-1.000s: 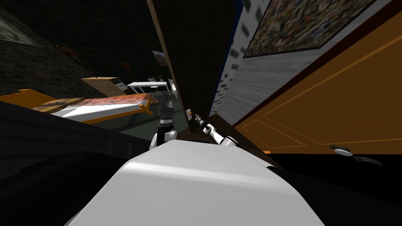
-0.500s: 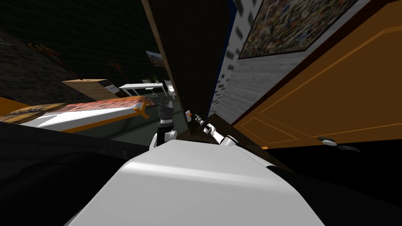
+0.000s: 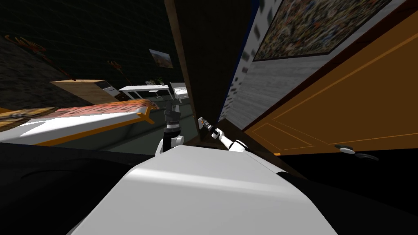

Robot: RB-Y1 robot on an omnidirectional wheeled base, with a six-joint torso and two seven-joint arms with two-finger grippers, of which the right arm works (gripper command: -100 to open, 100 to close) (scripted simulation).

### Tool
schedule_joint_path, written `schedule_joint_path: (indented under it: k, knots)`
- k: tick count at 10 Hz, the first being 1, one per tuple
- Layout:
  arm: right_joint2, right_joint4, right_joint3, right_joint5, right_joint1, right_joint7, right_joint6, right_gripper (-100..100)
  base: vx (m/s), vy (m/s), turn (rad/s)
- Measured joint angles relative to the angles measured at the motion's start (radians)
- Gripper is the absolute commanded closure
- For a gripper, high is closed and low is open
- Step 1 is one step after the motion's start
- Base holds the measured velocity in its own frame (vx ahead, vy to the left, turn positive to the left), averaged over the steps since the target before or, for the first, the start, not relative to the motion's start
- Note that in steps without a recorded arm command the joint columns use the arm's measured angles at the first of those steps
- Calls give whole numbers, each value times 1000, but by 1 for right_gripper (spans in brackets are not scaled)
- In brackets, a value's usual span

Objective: Pull the door open

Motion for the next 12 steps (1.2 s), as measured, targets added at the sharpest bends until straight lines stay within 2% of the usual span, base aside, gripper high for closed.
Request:
schedule_joint_path:
  k: [5,6,8,11,12]
  knots:
    - [0,1,1,1,2,3,2,100,-9,-20,3]
    - [0,2,1,1,3,3,2,100,-45,-121,124]
    - [-34,-4,14,-3,-2,-23,-28,100,-47,-139,117]
    - [-65,38,30,-7,-17,-54,-84,100,-58,-125,121]
    - [-88,44,36,-10,-18,-68,-109,100,-51,-124,159]
